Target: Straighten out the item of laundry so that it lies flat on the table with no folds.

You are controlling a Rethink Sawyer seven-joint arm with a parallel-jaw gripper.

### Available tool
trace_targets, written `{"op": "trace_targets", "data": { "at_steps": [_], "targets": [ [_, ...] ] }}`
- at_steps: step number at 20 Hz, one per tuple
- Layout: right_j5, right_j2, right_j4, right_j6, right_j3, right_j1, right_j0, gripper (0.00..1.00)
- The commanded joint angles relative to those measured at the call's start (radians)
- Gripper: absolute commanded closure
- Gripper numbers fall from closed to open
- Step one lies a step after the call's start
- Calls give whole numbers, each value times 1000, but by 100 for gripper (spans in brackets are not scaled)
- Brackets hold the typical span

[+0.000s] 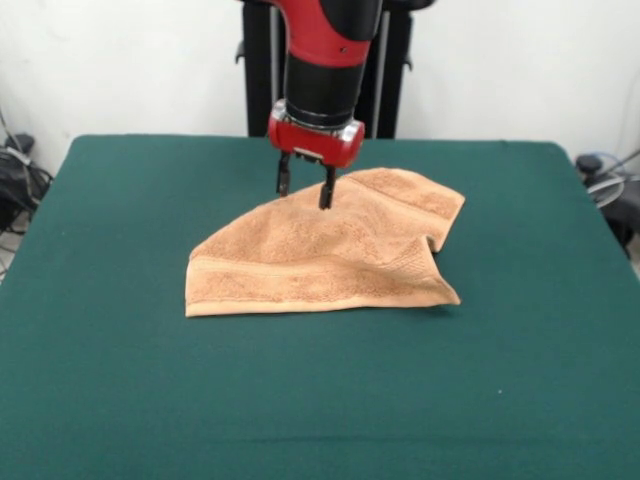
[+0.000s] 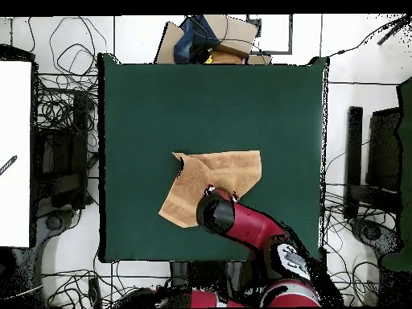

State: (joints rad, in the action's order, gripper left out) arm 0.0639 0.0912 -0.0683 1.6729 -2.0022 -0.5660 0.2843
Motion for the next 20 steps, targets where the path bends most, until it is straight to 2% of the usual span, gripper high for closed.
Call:
{"op": "trace_targets", "data": {
  "at_steps": [1, 12, 20],
  "targets": [
    [94, -76, 6, 143, -41, -81, -13, 0],
    [40, -99, 49, 123, -83, -76, 45, 0],
    [-33, -102, 80, 121, -65, 1, 67, 0]
  ]
}}
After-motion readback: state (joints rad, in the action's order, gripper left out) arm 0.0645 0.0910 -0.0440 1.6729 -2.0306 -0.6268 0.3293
